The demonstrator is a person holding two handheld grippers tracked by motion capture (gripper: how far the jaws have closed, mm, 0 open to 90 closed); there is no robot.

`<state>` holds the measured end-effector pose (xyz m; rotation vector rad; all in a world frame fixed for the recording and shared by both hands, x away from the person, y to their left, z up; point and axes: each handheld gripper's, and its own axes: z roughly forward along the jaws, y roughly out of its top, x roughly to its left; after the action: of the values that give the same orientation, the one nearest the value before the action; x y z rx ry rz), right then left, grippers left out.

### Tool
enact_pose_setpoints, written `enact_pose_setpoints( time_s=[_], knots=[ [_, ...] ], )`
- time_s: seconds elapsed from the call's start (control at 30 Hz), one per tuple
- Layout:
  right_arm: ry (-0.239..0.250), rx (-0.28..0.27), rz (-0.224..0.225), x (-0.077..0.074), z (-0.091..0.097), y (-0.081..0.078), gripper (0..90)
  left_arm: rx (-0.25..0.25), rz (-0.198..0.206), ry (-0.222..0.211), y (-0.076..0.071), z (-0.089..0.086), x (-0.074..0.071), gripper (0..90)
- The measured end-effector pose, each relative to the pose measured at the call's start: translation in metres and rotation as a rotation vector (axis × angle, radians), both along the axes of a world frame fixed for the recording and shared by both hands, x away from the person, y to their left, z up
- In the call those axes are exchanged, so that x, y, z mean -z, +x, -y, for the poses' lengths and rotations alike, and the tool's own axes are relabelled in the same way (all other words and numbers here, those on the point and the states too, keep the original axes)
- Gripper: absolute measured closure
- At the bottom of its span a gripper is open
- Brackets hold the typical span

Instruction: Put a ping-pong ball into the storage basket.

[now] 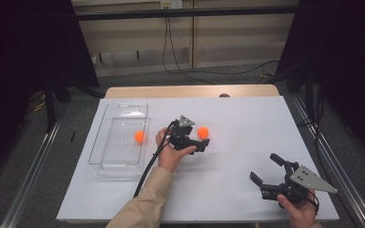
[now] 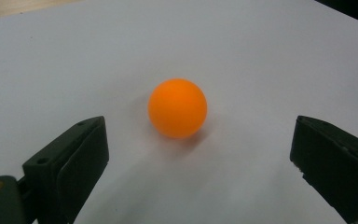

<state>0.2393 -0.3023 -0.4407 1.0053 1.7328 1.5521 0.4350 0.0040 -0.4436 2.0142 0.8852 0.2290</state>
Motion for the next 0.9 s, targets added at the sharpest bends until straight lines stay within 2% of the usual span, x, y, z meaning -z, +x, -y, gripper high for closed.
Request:
enact_pose_setpoints(
  time_s=[0.9],
  knots=[
    [-0.001,0.000,0.001,0.0001,0.0007,-0.0001,3.3,-0.024,-0.018,-0.003,0.0104,0.0088,0.0063,6.6]
  ],
)
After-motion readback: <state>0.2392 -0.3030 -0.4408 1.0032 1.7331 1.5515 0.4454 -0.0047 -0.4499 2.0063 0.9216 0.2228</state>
